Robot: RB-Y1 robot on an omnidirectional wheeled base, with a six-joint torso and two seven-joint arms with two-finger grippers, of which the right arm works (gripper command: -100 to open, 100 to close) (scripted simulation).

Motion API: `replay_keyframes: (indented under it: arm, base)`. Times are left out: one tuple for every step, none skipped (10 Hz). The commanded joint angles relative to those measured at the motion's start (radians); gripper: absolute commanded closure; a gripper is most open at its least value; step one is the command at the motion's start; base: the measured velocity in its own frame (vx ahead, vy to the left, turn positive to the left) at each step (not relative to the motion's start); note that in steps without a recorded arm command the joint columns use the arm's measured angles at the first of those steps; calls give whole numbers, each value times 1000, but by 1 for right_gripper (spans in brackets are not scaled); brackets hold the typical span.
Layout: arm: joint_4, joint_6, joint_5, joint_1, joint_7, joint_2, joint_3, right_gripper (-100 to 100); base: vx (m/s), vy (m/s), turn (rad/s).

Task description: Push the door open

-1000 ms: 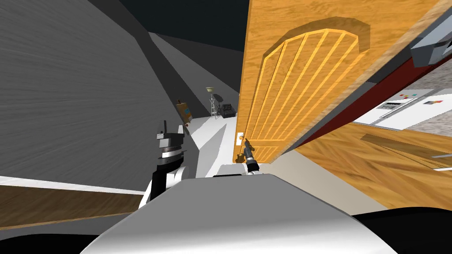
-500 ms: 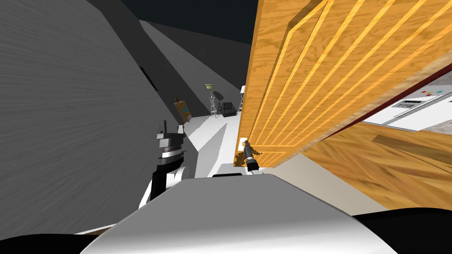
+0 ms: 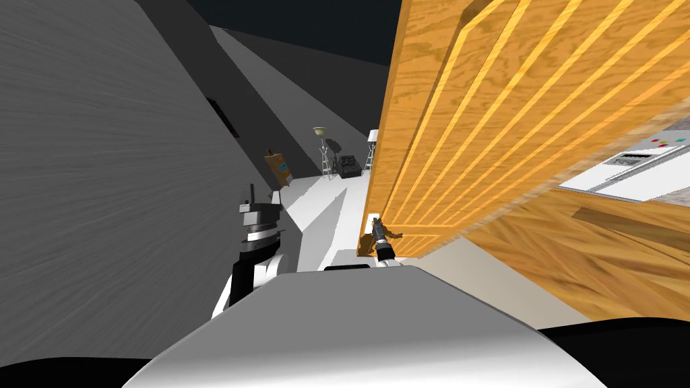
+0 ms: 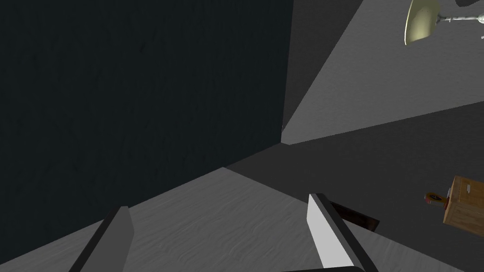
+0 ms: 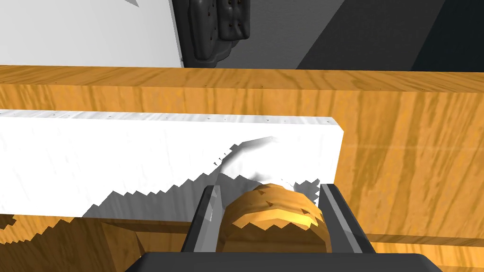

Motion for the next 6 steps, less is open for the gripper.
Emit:
replay_keyframes:
  arm:
    - [0, 0, 0, 1, 0, 0, 0, 100]
    - [0, 0, 0, 1, 0, 0, 0, 100]
    - [0, 0, 0, 1, 0, 0, 0, 100]
    - [3, -3, -3, 4, 6, -4, -8, 100]
    - [2, -3, -4, 4, 8, -5, -11, 100]
    - [2, -3, -6, 4, 12, -6, -17, 100]
  base:
    - [-18, 0, -2]
    - [-11, 1, -3]
    - [0, 0, 0]
    - [78, 15, -23]
    - [119, 28, -36]
    - [144, 47, -38]
